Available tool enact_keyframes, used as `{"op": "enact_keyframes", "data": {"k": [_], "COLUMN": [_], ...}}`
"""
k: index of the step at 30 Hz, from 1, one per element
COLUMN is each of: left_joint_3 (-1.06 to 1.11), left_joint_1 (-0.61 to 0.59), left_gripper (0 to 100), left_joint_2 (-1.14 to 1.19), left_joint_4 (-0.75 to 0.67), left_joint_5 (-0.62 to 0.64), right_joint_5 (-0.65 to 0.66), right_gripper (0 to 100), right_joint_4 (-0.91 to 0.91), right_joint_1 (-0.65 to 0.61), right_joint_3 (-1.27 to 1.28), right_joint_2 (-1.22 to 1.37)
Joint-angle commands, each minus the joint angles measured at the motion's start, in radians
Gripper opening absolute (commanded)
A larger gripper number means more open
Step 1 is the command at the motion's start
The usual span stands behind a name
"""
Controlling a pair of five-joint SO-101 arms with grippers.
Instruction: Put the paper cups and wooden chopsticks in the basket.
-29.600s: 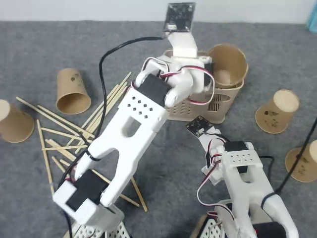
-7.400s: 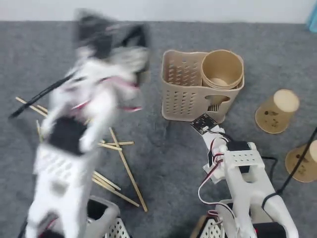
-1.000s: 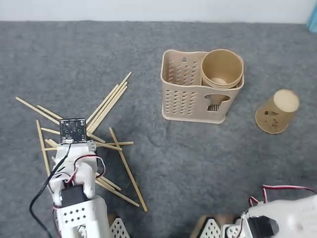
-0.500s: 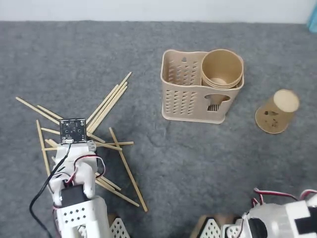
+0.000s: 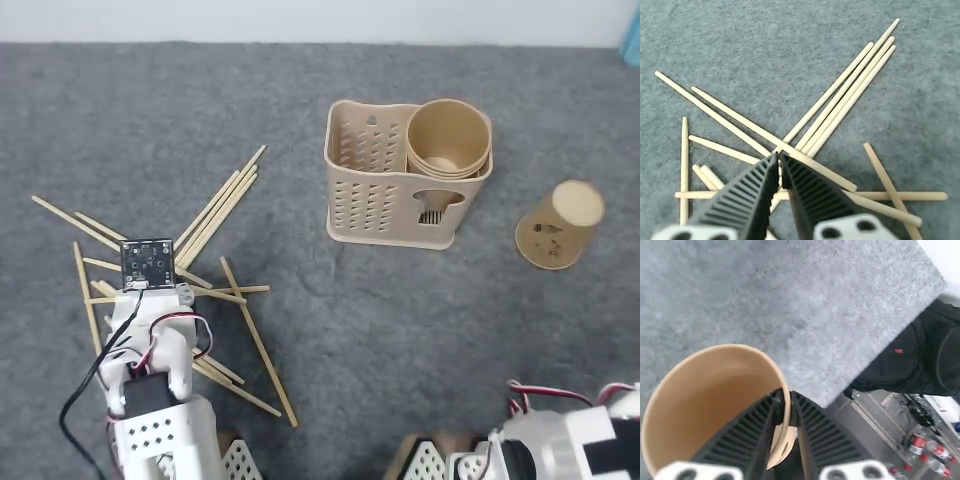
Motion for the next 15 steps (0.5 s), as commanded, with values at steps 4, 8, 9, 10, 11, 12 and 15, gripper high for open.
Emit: {"op": "enact_keyframes", "data": {"k": [4, 8, 9, 10, 11, 12, 15], "left_joint_3": [-0.004, -0.004, -0.004, -0.004, -0.004, -0.004, -0.004], "left_joint_1": [0.005, 0.005, 0.005, 0.005, 0.005, 0.006, 0.008], "left_gripper": [2, 2, 2, 2, 2, 2, 2], "left_joint_2": [-0.014, -0.014, -0.014, -0.014, -0.014, -0.014, -0.014], "left_joint_4": [-0.002, -0.002, -0.002, -0.002, -0.002, -0.002, -0.002], "left_joint_5": [-0.009, -0.009, -0.009, -0.009, -0.009, -0.009, -0.009], "right_joint_5": [-0.192, -0.279, -0.301, -0.327, -0.351, -0.376, -0.443], "right_gripper": [0.8, 0.8, 0.8, 0.8, 0.8, 0.8, 0.8], "right_joint_4": [-0.041, -0.108, -0.13, -0.154, -0.185, -0.223, -0.348], "right_joint_1": [-0.147, -0.222, -0.24, -0.262, -0.286, -0.309, -0.371], "right_joint_3": [-0.054, -0.031, -0.018, -0.008, 0.009, 0.031, 0.103], "right_joint_2": [-0.059, -0.053, -0.05, -0.045, -0.039, -0.031, -0.013]}}
